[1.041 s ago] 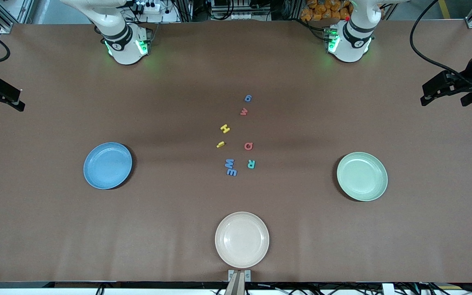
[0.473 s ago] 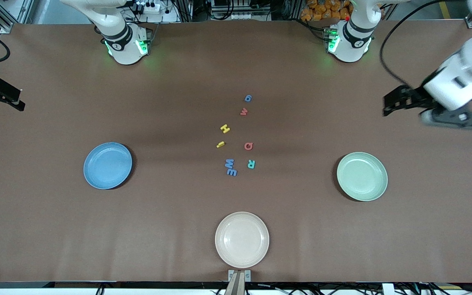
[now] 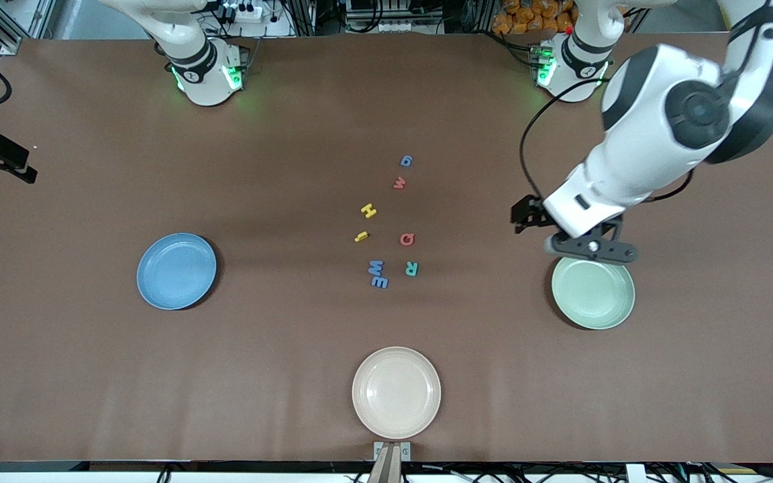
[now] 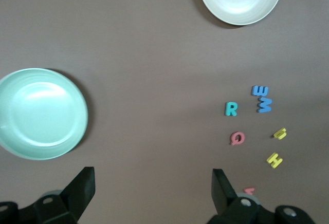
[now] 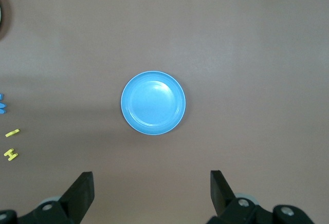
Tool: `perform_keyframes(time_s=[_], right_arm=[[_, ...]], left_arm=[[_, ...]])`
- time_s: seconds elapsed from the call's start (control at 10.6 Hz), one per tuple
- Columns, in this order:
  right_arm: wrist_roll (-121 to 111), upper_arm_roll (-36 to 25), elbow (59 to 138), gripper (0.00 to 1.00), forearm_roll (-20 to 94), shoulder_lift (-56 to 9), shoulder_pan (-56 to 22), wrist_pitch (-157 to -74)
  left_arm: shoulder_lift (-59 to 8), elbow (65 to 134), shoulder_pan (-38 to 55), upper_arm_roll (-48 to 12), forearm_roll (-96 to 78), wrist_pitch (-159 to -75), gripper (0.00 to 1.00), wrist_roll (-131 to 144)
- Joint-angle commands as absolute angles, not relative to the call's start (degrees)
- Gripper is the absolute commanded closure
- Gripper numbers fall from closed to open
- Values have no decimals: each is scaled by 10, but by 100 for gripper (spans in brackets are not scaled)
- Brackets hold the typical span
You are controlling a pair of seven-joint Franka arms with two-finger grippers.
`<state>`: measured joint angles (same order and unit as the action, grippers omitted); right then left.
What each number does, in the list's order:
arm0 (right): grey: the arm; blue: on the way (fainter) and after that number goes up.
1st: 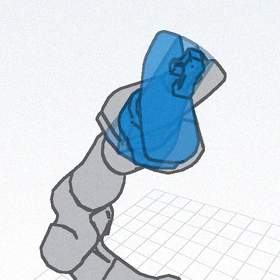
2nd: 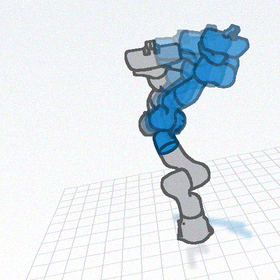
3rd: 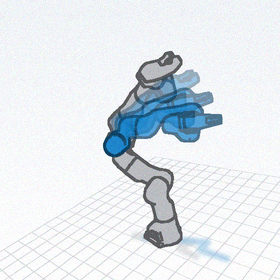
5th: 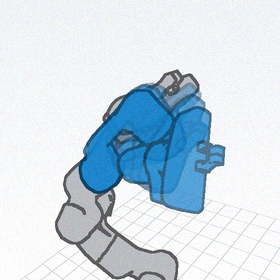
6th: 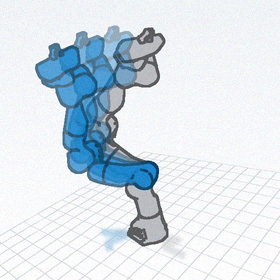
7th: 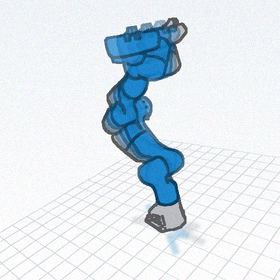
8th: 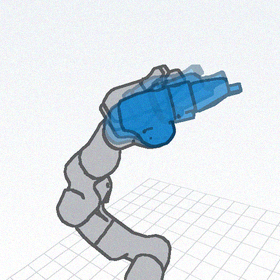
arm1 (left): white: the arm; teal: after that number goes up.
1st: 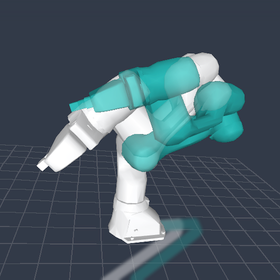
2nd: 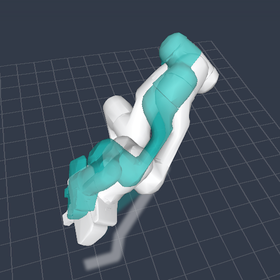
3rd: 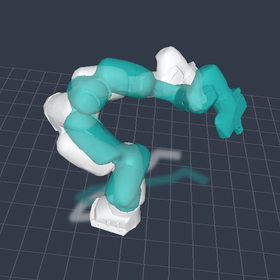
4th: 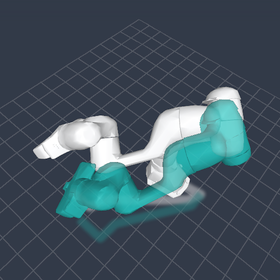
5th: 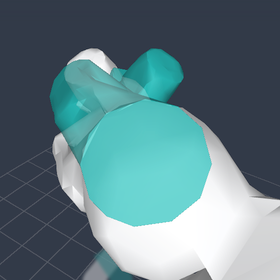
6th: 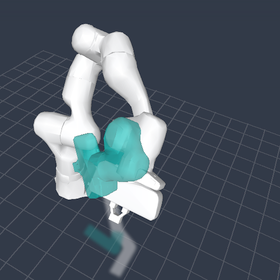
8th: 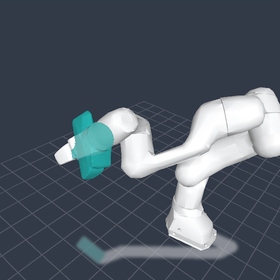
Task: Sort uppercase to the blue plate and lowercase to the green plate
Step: 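Move the left gripper from rest toward the blue W letter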
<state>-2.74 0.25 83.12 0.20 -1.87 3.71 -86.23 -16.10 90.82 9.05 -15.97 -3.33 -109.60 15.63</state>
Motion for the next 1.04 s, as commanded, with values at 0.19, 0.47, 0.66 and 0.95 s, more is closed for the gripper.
perform_keyframes(time_s=[0.19,0.47,0.66,0.95], right_arm=[[-25,10,826,0,3,-20,48,-854],[-25,11,827,0,3,-21,47,-854],[-25,11,828,0,3,-23,47,-855],[-25,11,829,0,3,-31,47,-854]], left_arm=[[-256,881,191,-139,-34,-1201,0,290],[-314,860,244,-128,-25,-1256,0,296],[-354,856,298,-85,-25,-1326,0,295],[-416,811,366,-26,-26,-1381,0,293]])
